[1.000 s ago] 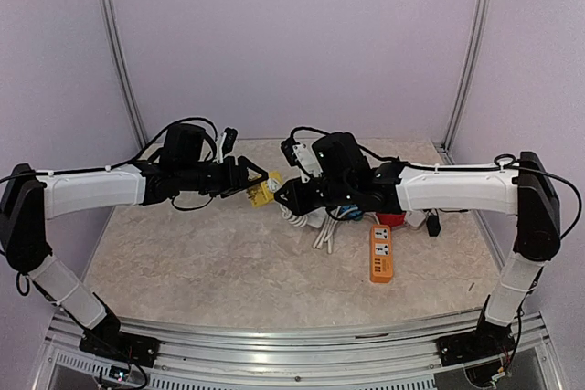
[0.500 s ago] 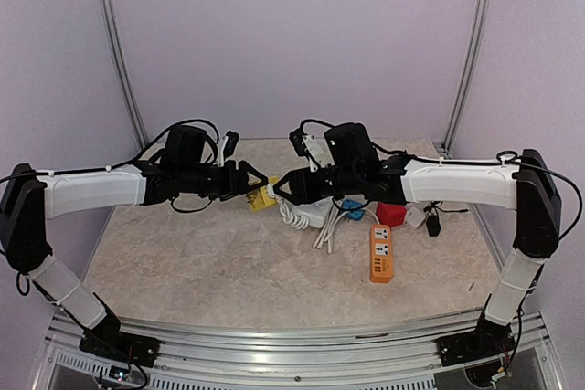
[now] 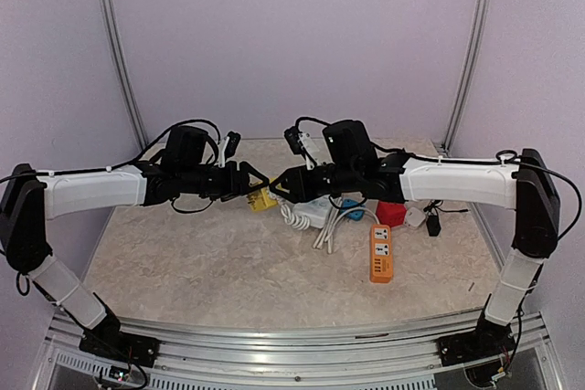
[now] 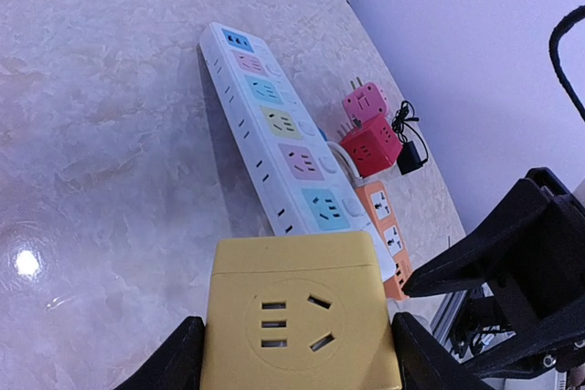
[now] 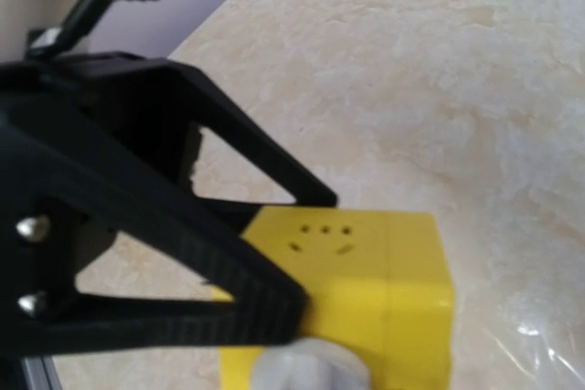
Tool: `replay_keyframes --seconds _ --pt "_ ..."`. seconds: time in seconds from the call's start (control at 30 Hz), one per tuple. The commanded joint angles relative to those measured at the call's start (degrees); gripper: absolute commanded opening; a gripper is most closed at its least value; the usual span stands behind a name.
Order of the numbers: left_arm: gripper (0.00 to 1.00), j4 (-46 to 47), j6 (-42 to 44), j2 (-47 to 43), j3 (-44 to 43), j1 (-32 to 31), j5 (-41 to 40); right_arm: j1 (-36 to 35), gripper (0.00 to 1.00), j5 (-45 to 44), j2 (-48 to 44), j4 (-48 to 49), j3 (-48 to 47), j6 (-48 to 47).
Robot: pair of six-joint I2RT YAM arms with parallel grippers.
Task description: Pull the plug off the socket
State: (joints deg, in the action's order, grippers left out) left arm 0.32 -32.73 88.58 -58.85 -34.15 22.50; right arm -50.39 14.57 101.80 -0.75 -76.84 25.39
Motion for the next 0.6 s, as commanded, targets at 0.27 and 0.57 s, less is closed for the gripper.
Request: replay_keyframes --seconds 0.27,0.57 --pt "0.20 0.46 0.66 -0.09 -1.79 -0.39 1.64 -1.04 0.35 -2.07 2.81 -2.43 -2.42 -0.16" --pt "0.20 0.56 0.66 -0.24 -1.79 -0.39 1.43 -1.29 0.34 -2.62 3.15 -3.13 -2.28 -0.07"
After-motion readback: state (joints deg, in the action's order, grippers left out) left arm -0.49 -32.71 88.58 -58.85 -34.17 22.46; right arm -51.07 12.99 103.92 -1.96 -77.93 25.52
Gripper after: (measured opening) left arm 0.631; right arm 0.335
